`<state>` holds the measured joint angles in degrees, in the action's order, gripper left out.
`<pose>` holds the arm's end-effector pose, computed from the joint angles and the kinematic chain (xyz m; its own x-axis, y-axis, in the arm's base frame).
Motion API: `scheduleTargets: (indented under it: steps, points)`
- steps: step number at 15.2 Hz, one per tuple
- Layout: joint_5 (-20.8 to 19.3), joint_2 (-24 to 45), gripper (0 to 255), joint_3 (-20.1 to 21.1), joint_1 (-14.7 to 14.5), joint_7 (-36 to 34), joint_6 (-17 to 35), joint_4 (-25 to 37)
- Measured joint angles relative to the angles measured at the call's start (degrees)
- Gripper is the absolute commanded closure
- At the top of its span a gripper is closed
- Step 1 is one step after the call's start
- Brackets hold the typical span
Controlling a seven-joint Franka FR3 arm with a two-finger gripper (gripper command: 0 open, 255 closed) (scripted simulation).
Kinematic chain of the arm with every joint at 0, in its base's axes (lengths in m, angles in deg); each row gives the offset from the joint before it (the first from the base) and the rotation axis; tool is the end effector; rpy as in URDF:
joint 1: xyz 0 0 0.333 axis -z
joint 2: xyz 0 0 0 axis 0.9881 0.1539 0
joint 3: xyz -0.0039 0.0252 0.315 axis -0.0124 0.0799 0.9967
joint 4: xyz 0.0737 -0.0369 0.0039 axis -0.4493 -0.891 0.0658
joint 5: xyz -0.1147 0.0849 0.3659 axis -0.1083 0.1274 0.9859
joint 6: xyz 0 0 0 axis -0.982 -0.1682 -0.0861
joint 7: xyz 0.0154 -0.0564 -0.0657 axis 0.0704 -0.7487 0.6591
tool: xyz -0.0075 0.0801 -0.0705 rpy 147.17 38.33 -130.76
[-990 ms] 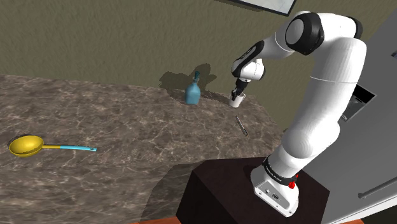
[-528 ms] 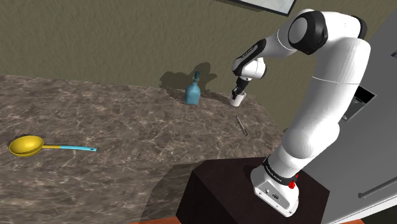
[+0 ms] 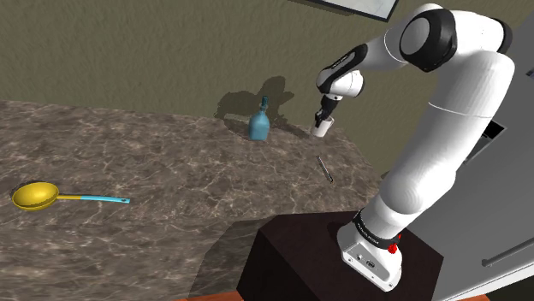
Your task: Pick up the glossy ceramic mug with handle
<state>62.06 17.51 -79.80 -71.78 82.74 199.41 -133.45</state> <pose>0.4555 -0.3146 0.2894 0.9984 0.0301 0.0478 0.0278 -0.9984 0.0487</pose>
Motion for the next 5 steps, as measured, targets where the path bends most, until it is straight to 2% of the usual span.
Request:
scheduleTargets:
  steps: [5]
  points:
    - [-2.2, -2.9, 255, -0.8, -0.6, -1.4, -3.2, 0.6]
